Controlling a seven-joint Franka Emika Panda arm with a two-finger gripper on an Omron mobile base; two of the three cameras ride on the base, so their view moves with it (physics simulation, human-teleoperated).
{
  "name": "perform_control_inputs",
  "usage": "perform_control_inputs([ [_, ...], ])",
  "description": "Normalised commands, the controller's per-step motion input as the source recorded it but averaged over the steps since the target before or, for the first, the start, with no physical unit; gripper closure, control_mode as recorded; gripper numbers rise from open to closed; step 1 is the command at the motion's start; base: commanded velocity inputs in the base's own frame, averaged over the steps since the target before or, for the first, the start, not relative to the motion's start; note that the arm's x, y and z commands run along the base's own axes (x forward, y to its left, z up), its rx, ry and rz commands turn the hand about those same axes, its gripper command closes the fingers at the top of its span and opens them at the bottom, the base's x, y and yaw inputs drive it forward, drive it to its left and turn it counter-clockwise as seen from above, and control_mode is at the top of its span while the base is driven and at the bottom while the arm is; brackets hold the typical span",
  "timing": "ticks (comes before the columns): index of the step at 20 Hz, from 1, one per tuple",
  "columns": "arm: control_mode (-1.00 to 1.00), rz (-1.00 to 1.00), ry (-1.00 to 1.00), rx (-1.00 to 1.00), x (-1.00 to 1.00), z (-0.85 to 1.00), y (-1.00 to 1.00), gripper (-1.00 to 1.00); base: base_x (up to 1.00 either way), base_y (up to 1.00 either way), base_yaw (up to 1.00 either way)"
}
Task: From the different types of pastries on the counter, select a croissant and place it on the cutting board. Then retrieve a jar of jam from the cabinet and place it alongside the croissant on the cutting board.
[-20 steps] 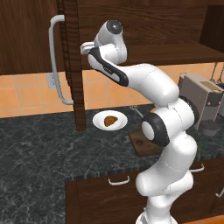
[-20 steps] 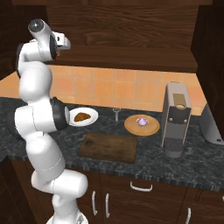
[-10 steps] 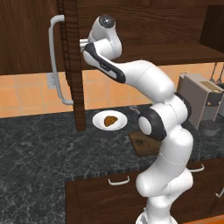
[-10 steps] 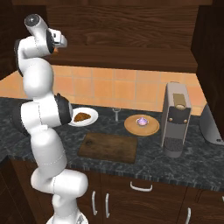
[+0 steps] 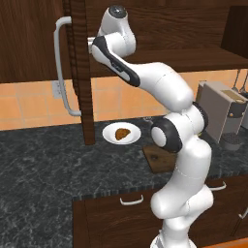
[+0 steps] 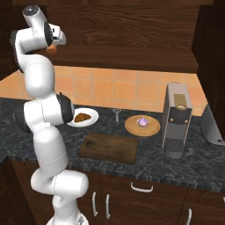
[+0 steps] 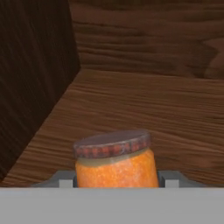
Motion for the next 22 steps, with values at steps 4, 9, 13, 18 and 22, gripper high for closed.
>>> perform_control_inputs([
  [4,-1.00,-0.05,-0.09,0.00,-0.67,-0.02,0.00,1.00,0.00,0.00,0.00],
  [9,-1.00,-0.11,-0.07,0.01,-0.66,-0.02,-0.12,1.00,0.00,0.00,0.00],
  [13,-1.00,-0.06,-0.09,0.08,-0.63,0.00,-0.33,1.00,0.00,0.00,0.00],
  [18,-1.00,0.00,-0.11,0.10,-0.78,0.06,-0.58,1.00,0.00,0.00,0.00],
  [22,-1.00,0.11,-0.14,0.06,-0.97,0.10,-0.64,1.00,0.00,0.00,0.00],
])
